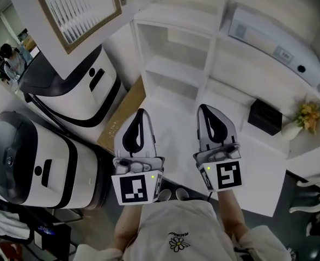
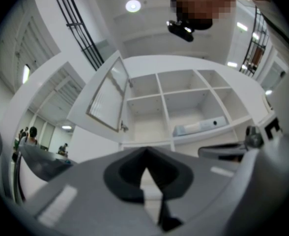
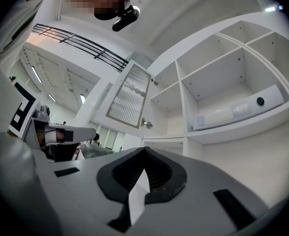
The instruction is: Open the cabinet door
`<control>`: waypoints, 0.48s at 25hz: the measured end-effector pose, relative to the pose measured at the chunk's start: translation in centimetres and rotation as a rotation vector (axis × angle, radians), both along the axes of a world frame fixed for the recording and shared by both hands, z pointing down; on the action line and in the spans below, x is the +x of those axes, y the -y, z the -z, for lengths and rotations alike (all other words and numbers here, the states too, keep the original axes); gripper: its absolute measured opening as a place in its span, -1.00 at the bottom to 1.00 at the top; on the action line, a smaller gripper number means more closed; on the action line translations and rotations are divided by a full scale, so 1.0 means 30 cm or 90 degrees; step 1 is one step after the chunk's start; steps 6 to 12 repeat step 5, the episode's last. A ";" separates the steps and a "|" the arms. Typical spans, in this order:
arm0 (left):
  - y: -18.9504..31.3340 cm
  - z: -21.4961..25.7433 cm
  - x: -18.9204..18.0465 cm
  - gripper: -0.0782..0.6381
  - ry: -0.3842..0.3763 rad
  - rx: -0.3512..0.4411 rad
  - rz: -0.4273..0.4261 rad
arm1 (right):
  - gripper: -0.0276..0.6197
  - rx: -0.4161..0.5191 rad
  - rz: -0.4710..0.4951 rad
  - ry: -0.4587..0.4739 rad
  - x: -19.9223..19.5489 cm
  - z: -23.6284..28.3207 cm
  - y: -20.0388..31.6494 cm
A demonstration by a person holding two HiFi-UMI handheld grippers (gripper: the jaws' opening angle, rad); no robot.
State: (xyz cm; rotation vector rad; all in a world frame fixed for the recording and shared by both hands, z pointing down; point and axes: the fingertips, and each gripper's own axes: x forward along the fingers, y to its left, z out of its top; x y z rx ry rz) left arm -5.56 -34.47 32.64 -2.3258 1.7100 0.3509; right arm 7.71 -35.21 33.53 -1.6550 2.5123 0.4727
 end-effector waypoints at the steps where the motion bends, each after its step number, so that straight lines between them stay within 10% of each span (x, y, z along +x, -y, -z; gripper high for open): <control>1: 0.001 -0.005 -0.003 -0.76 0.000 -0.002 0.000 | -0.91 -0.001 0.000 -0.001 -0.003 -0.003 0.001; 12: 0.011 -0.011 -0.016 -0.76 -0.003 -0.003 -0.001 | -0.91 0.002 -0.005 -0.001 -0.004 -0.006 0.013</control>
